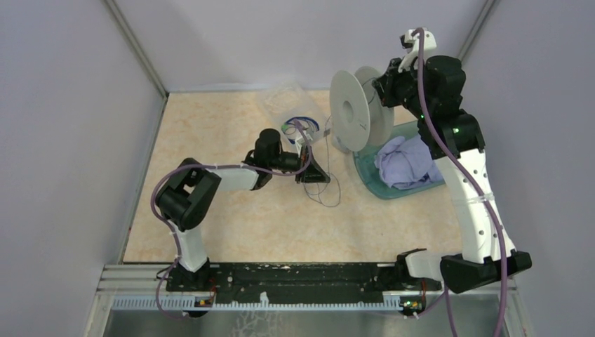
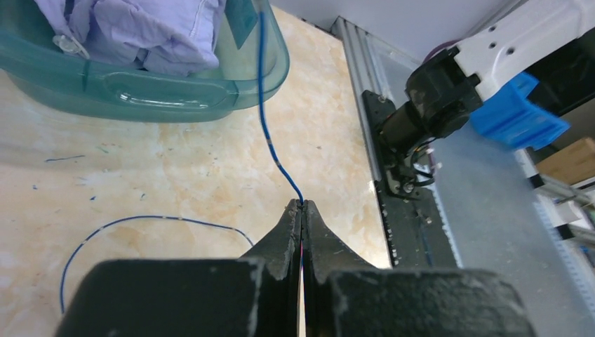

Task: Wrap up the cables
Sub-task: Wrap the cable around the cable reel.

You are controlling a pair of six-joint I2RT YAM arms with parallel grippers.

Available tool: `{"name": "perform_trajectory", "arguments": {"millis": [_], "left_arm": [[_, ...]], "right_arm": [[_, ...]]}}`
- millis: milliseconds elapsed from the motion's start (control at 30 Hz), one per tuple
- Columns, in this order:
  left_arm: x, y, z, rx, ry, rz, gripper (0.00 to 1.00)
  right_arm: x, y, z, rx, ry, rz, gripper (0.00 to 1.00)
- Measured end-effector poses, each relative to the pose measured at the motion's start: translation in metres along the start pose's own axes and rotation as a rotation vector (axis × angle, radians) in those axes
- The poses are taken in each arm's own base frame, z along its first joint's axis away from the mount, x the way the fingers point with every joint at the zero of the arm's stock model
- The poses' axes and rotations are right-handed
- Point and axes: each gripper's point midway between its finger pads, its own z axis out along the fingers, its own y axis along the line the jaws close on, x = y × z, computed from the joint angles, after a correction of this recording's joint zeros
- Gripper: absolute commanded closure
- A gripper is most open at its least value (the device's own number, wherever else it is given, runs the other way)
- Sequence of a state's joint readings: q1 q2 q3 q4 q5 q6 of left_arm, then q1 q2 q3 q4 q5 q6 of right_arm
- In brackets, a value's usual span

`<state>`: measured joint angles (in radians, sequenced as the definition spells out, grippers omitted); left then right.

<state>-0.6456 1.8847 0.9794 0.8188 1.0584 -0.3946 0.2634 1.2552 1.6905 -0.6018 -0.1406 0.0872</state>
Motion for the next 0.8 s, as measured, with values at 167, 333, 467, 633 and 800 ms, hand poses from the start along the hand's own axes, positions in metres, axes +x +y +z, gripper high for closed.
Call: {"name": "perform_trajectory", "arguments": {"millis": [167,333,467,633,800], "left_arm": [[0.017,0.004,-0.002,-0.037,0.071,0.047,1.00],[0.036,0.002,-0.002,-0.064,0.152,0.102,1.00],[0.055,-0.003,0.005,-0.069,0.238,0.146,1.00],[0.059,-0.014,0.021,-0.042,0.310,0.228,1.00],[0.053,-0.028,0.033,-0.007,0.358,0.292,1.00]], "right_arm": [[0.013,-0.012,0.011,0.059,0.045,0.007,1.00],[0.020,-0.022,0.016,0.109,0.072,0.009,1.00],[0.018,-0.029,0.016,0.150,0.064,0.008,1.00],[0.020,-0.037,0.019,0.191,0.053,0.006,1.00],[0.046,-0.051,0.033,0.244,0.073,-0.007,1.00]]}}
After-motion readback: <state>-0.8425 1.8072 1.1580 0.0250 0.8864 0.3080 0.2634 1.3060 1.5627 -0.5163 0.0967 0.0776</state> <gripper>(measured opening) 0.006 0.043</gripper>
